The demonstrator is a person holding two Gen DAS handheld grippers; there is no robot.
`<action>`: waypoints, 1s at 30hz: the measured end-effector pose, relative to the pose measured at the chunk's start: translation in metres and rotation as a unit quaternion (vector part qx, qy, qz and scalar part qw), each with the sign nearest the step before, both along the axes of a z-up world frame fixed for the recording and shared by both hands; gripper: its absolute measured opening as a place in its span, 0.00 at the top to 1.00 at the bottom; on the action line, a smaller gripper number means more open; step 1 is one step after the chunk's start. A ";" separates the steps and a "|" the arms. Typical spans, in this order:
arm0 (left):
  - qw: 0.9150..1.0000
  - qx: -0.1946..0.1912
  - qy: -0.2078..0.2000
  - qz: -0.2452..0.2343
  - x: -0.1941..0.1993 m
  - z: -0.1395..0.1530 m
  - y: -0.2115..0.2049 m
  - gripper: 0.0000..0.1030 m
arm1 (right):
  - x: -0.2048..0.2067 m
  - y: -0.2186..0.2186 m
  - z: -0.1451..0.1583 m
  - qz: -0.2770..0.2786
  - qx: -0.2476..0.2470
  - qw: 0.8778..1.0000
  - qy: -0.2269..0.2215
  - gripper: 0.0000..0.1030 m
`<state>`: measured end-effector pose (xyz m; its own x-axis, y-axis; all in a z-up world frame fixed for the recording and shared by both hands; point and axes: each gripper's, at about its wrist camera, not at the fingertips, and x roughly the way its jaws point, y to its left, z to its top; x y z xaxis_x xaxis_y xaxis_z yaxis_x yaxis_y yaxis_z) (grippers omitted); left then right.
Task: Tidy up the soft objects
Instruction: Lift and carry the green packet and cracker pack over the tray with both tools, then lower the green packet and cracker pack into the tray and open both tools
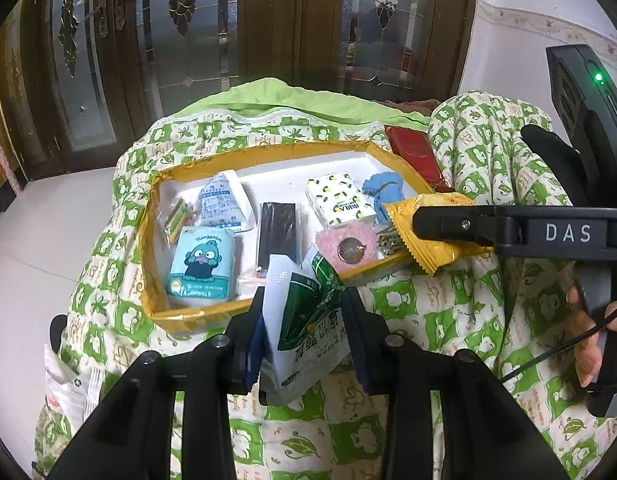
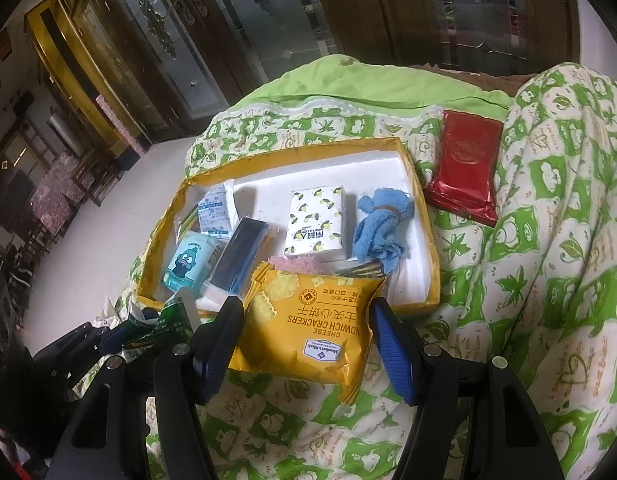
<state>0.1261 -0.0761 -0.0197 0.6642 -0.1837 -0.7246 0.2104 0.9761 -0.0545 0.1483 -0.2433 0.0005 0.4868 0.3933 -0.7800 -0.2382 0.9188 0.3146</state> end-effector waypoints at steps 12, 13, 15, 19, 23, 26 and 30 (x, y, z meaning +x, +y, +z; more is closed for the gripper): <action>1.000 0.008 -0.002 -0.004 0.031 0.003 0.002 0.66 | 0.039 0.011 0.010 0.018 -0.039 0.999 0.006 0.33; 1.000 0.010 -0.001 -0.005 0.035 0.003 0.001 0.66 | 0.043 0.012 0.009 0.018 -0.043 0.999 0.005 0.33; 1.000 0.012 0.001 -0.006 0.042 0.003 0.001 0.66 | 0.054 0.014 0.007 0.016 -0.049 0.999 0.006 0.33; 1.000 0.009 0.008 -0.007 0.059 0.002 0.001 0.66 | 0.074 0.014 0.000 0.005 -0.039 0.999 0.016 0.33; 1.000 -0.014 0.022 -0.001 0.083 0.002 0.005 0.66 | 0.093 0.007 -0.005 -0.011 -0.025 0.999 0.027 0.33; 0.999 -0.027 0.031 0.003 0.105 0.002 0.006 0.66 | 0.111 0.003 -0.008 -0.020 -0.018 0.999 0.032 0.33; 0.998 -0.046 0.047 0.010 0.129 -0.001 0.005 0.66 | 0.130 0.001 -0.010 -0.029 -0.005 0.999 0.034 0.33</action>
